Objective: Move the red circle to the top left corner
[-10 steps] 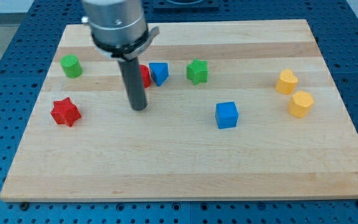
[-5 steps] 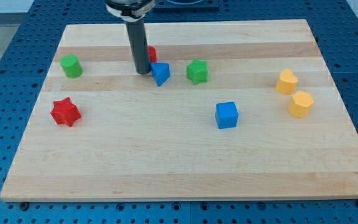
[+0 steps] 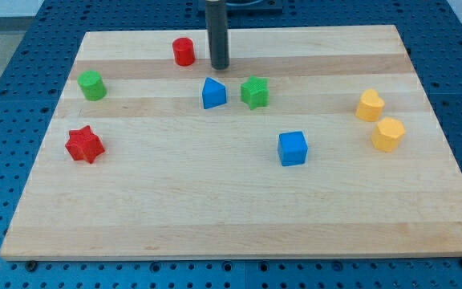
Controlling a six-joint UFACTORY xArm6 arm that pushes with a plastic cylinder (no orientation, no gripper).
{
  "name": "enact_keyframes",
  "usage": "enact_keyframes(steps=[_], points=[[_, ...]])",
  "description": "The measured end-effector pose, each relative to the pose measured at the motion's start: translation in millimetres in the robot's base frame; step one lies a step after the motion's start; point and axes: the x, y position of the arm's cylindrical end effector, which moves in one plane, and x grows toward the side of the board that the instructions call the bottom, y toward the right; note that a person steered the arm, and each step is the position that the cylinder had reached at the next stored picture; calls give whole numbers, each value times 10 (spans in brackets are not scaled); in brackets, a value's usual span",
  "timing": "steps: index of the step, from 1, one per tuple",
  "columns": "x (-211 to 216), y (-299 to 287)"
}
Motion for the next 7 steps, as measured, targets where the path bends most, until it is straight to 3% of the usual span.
enact_keyframes(steps=[2, 3, 5, 7], points=[[-459, -538], [-377, -972], [18, -321], [123, -404]])
